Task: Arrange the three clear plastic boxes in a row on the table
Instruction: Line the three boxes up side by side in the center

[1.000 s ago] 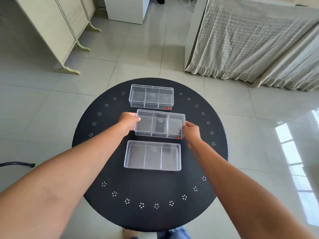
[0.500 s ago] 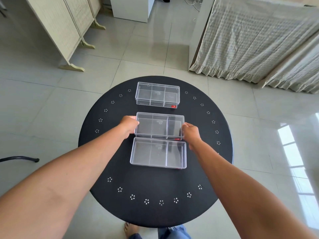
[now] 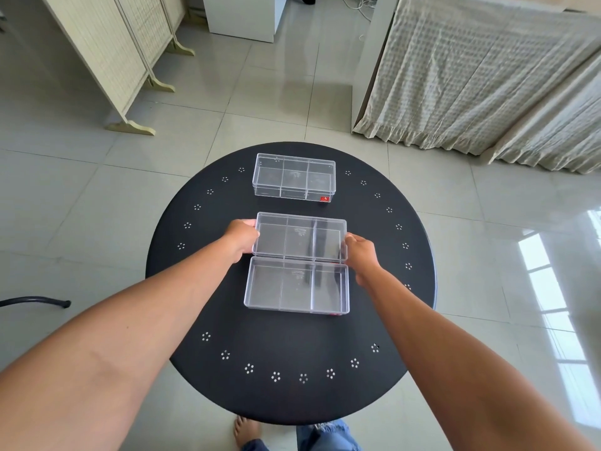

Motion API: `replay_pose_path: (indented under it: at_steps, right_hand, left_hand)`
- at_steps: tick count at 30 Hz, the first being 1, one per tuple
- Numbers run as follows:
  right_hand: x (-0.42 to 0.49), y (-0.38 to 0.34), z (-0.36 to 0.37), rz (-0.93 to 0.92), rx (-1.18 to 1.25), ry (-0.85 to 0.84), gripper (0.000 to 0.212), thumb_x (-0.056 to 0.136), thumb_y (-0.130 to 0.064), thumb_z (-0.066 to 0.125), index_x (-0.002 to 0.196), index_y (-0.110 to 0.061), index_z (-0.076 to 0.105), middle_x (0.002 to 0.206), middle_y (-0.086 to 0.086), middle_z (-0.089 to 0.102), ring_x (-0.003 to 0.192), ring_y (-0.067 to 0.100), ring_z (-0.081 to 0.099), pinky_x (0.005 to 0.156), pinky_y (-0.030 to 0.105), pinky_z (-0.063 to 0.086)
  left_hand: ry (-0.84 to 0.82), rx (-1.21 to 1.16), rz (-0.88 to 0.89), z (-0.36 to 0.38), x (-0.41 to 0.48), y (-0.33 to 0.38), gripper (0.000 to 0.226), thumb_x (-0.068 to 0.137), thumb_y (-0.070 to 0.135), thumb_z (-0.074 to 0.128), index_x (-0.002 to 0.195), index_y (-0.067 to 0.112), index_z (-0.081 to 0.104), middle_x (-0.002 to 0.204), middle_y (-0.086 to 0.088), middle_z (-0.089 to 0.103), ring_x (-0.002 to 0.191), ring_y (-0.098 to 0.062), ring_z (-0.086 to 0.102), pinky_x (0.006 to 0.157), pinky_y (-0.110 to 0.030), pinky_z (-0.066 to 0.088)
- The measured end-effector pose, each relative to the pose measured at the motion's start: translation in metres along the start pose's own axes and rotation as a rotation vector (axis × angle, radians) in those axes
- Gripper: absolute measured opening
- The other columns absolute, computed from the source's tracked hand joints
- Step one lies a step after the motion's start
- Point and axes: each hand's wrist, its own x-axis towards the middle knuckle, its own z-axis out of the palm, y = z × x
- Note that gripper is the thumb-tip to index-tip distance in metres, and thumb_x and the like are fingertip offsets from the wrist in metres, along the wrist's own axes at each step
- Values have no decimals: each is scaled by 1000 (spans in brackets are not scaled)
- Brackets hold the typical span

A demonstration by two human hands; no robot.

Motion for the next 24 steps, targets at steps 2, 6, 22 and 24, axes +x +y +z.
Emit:
replay_pose_path:
  at_steps: [2,6,22,24]
  right_hand:
    - [0,1,0,0,-8,3,25,87,-9,34,65,-14,44,71,7,45,71,21,35,57,27,29]
    - [0,1,-1,24,-24,-2,19,86,-11,37,69,-12,45,72,6,44,71,21,36,57,27,29]
    - [9,0,-1,31,6,63,30,84,-19,38,58,-25,23,59,-3,24,59,16,17,55,31,15]
    - [11,-6,-3,22,18,85,34,89,-22,39,59,-25,22,58,-3,23,56,16,16,54,31,15]
  left_hand:
    - [-6,-3,-2,0,-2,0,40,91,-7,39,110,14,67,95,-6,67,78,-20,63,74,-31,56]
    - [0,0,11,0,-8,2,40,92,-8,39,106,19,65,94,-5,66,74,-16,61,65,-27,53]
    - [-12,20,-6,-3,-9,5,36,92,3,45,118,20,63,98,-5,60,85,-23,52,84,-38,51]
    - [-20,11,-11,-3,-11,9,27,93,9,46,104,26,62,90,-2,54,80,-23,49,75,-34,46]
